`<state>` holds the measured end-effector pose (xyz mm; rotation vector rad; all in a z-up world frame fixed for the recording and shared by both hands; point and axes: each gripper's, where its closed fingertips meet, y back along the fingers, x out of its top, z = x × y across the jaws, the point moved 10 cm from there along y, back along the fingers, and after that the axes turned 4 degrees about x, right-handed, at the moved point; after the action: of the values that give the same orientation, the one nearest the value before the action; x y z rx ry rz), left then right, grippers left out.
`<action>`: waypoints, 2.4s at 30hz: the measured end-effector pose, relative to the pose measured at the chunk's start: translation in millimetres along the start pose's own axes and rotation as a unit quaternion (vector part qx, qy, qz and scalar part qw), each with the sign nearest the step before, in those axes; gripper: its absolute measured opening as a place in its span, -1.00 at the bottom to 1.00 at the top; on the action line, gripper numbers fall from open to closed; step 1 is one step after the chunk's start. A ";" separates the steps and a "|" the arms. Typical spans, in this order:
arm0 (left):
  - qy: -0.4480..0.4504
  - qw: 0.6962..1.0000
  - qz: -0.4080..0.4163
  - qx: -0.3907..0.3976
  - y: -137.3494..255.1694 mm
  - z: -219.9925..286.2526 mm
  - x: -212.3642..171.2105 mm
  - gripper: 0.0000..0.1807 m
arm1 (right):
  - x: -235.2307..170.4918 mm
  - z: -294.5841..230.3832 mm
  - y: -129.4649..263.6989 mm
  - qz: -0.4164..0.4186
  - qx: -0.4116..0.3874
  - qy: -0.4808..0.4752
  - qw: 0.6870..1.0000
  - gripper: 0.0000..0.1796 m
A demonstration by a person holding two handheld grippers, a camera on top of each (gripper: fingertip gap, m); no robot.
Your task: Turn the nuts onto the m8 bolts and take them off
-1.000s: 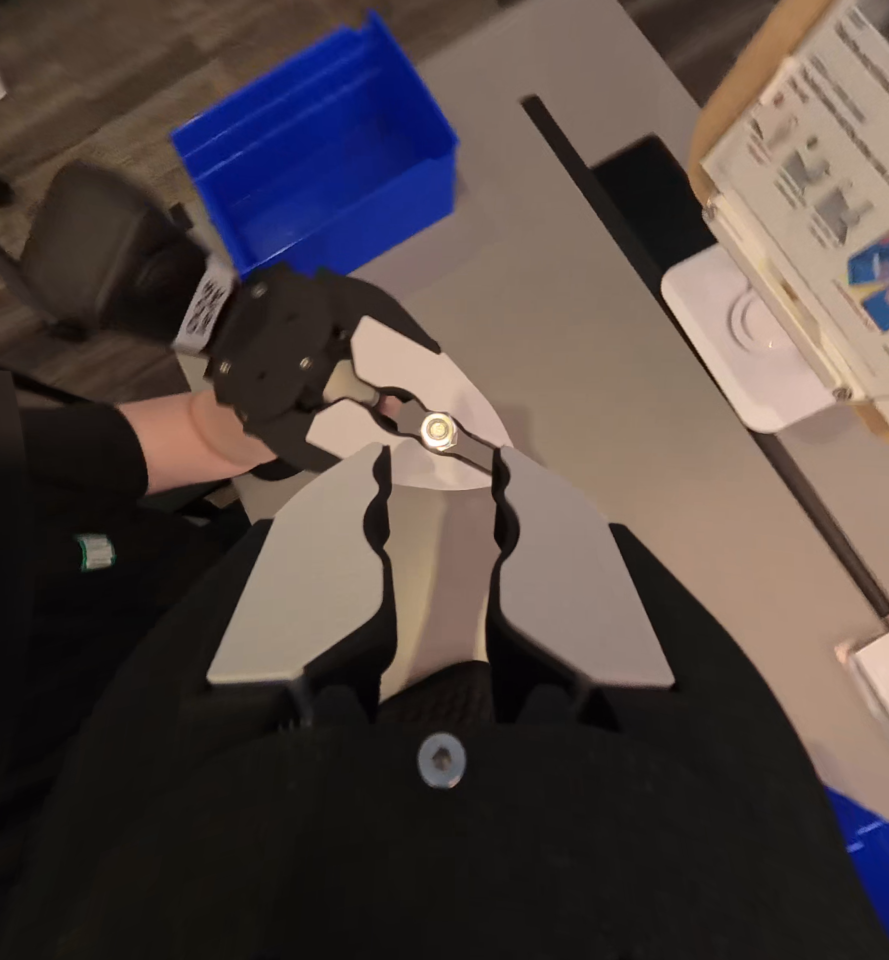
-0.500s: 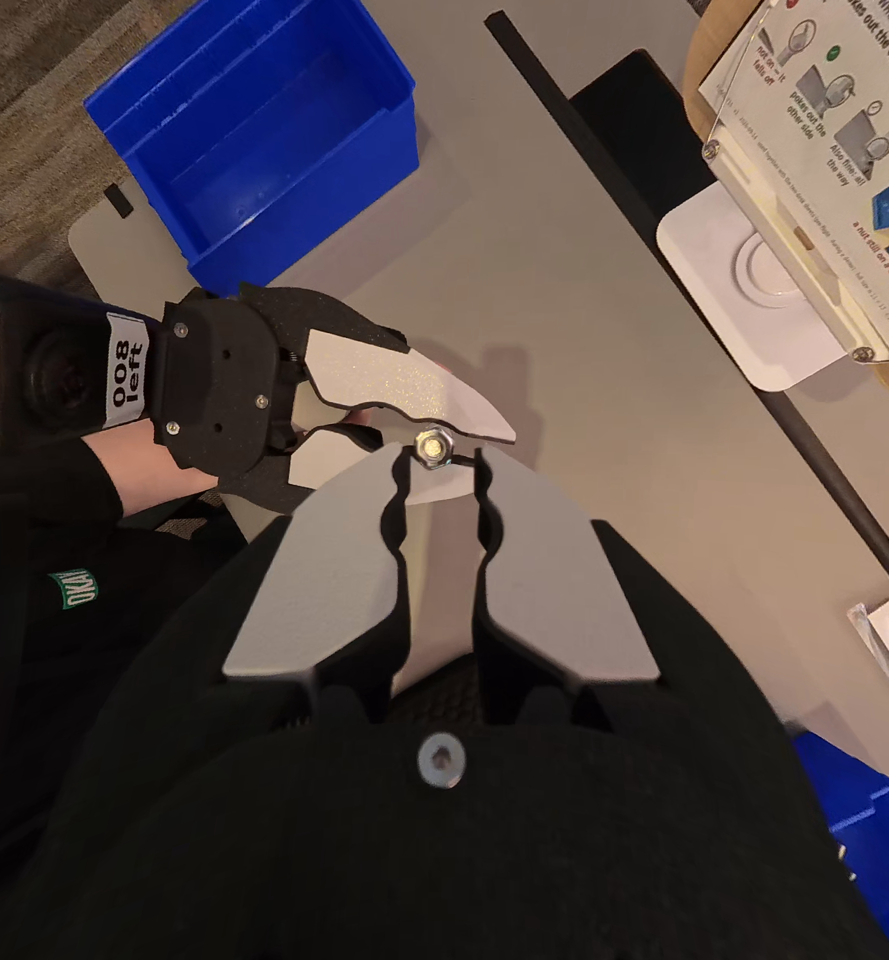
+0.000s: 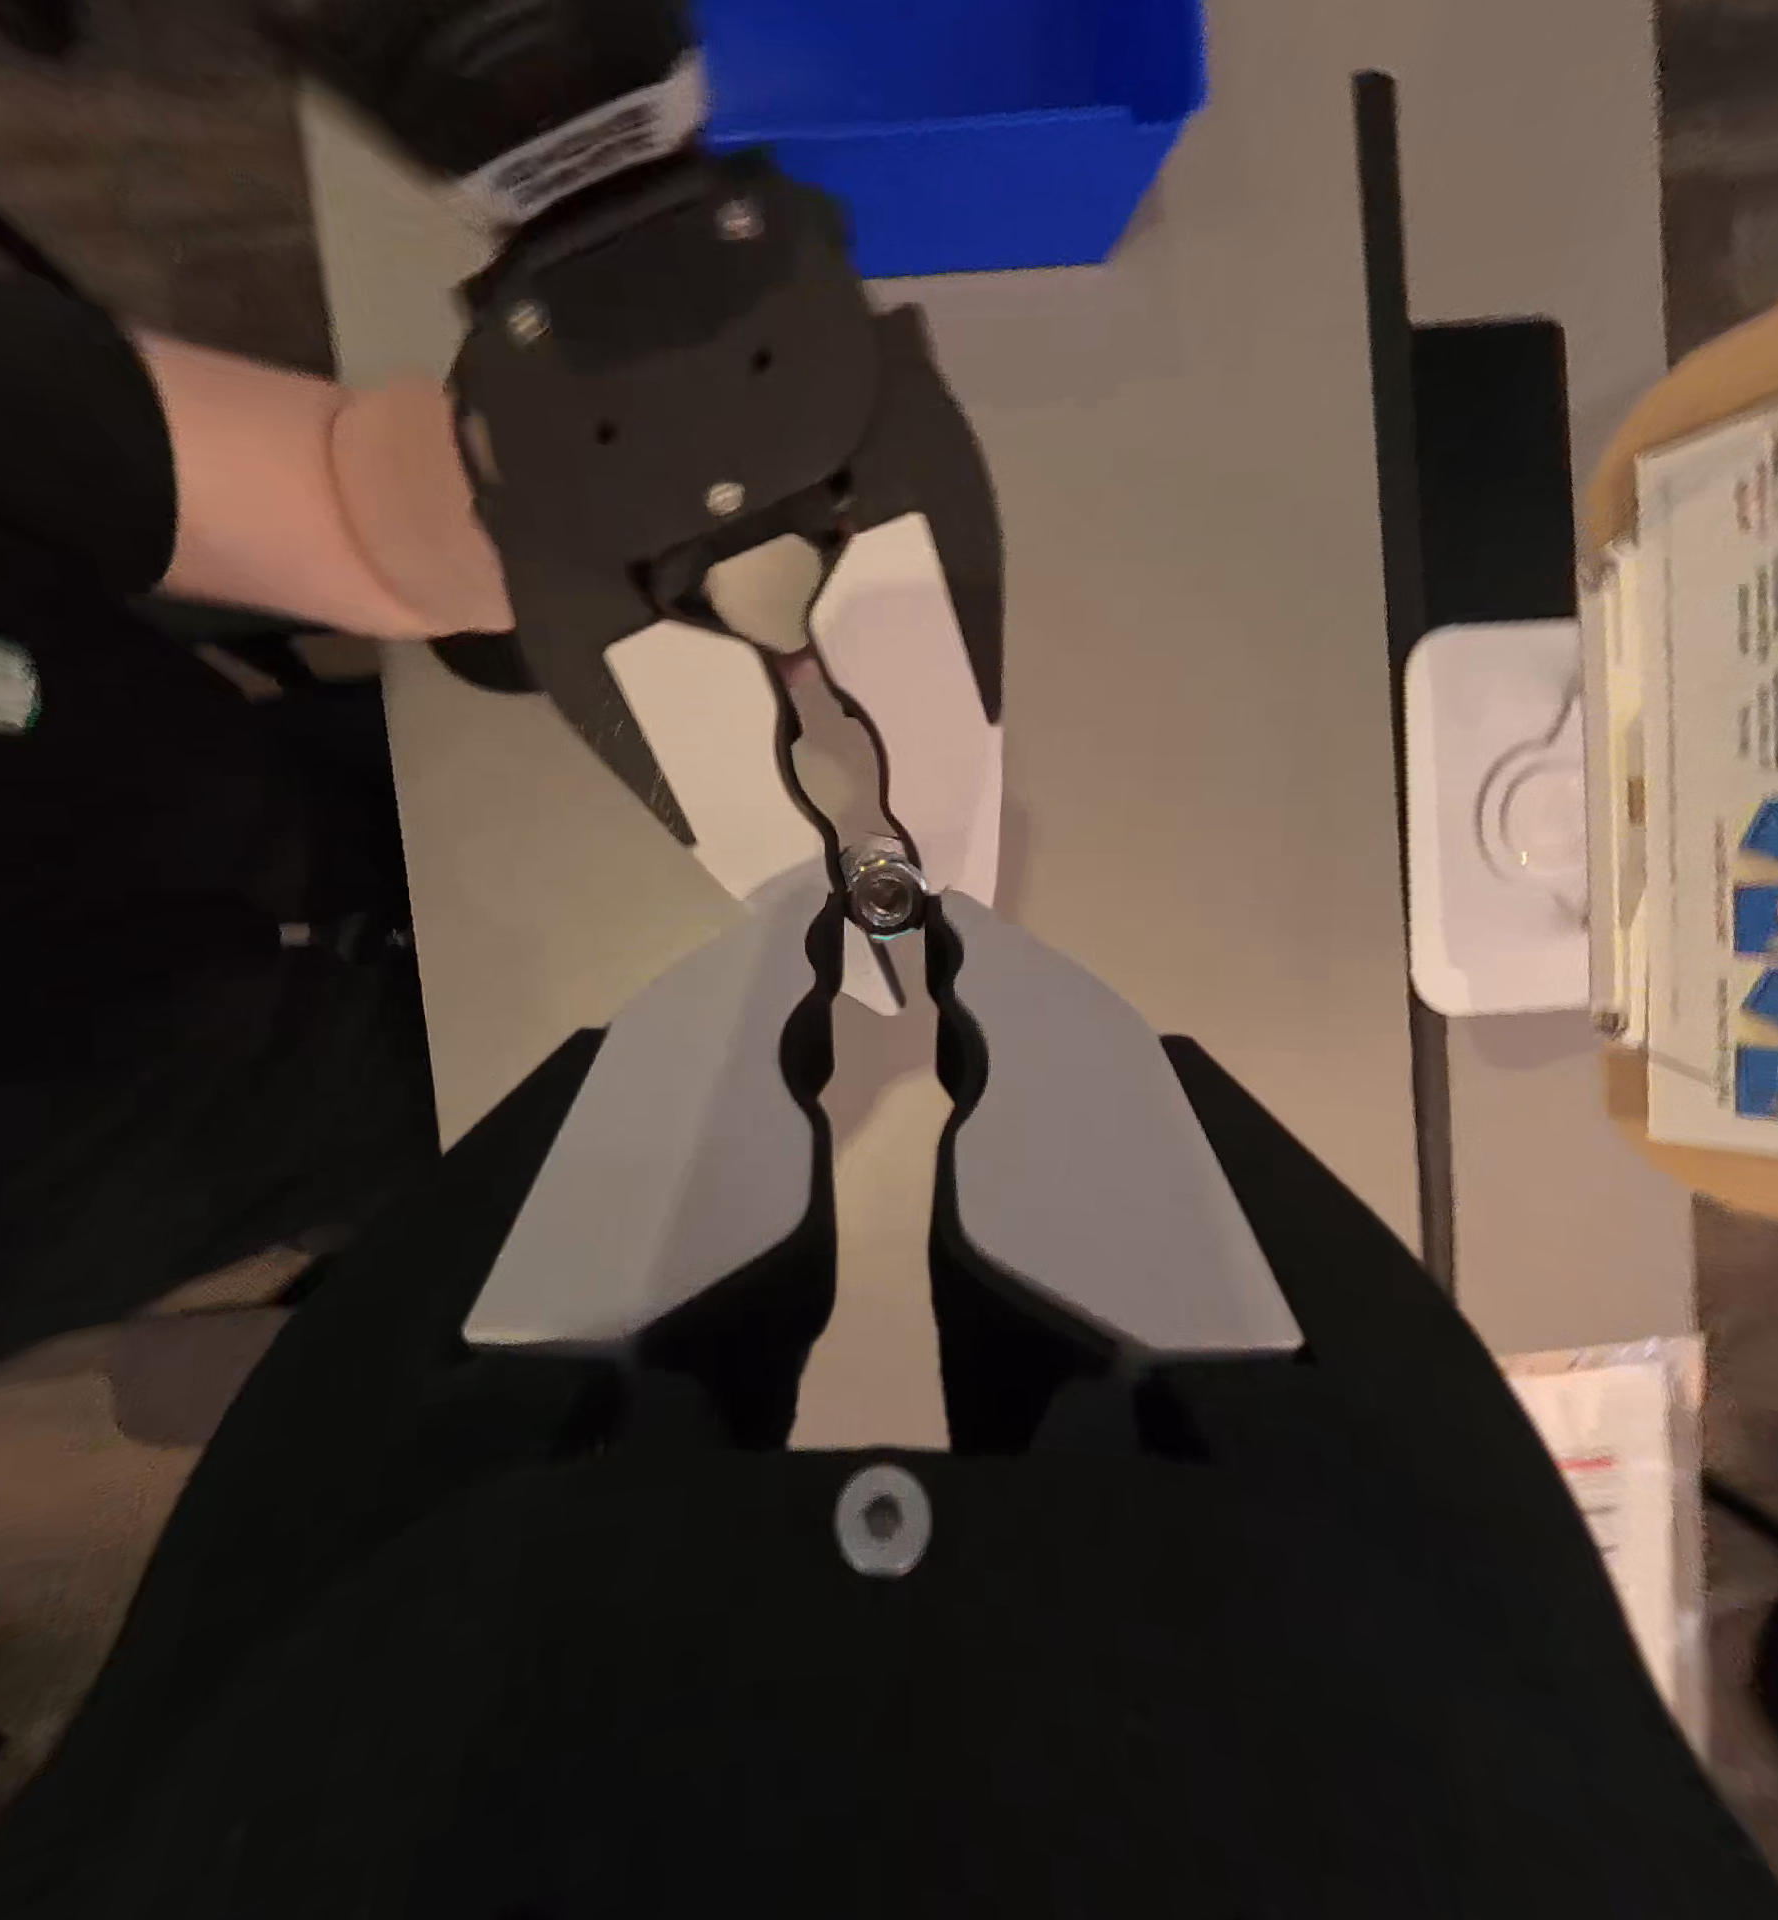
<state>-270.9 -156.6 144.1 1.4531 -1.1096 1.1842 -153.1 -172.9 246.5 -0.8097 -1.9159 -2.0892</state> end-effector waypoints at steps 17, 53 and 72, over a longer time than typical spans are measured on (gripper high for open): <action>0.064 0.920 -0.021 -0.385 -1.0 35.9 -6.0 -0.89 | -18.4 -55.7 -2.3 0.020 0.102 0.269 0.958 -0.84; 0.057 0.951 0.017 -0.302 30.6 4.4 -1.6 -0.89 | -392.8 -85.0 80.4 0.016 -0.310 -0.094 0.946 -0.85; 0.072 0.960 -0.024 -0.270 13.9 -0.4 -13.5 -0.89 | -492.6 -47.5 16.3 -0.108 -0.234 -0.177 0.950 -0.84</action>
<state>-286.3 -157.3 132.3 0.9502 -1.1728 0.8456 252.3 -328.2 8.4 -1.1871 -1.7421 -2.7548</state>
